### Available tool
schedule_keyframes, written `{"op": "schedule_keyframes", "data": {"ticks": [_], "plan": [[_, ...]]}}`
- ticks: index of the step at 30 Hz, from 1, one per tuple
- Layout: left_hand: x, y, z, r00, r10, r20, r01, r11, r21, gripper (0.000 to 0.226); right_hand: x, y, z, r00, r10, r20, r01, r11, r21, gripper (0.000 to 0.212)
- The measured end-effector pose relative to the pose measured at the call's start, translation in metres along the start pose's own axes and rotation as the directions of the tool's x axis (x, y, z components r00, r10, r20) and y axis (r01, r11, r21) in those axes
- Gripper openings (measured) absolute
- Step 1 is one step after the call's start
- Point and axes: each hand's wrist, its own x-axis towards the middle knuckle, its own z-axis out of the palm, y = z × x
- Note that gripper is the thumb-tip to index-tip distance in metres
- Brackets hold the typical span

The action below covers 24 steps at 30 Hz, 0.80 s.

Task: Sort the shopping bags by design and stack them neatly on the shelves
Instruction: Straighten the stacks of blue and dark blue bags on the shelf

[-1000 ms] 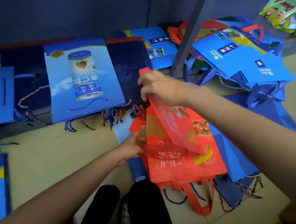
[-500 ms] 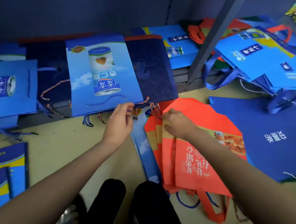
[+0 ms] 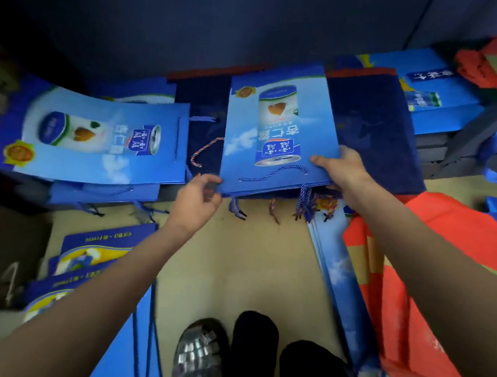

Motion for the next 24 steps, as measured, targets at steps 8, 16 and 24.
{"op": "schedule_keyframes", "data": {"ticks": [8, 16, 24], "plan": [[0.043, -0.065, -0.054, 0.998, 0.026, 0.063, -0.062, 0.738, 0.672, 0.072, 0.008, -0.026, 0.025, 0.986, -0.165, 0.036, 0.169, 0.979, -0.117, 0.030], [0.066, -0.071, -0.045, 0.965, 0.246, -0.089, -0.160, 0.825, 0.542, 0.044, 0.036, -0.014, 0.016, 0.984, -0.158, 0.077, 0.160, 0.623, -0.766, 0.061], [0.024, 0.011, -0.050, 0.722, 0.371, -0.584, -0.530, 0.840, -0.121, 0.032, 0.030, -0.027, 0.037, 0.996, -0.051, 0.066, 0.061, 0.986, -0.154, 0.031]]}}
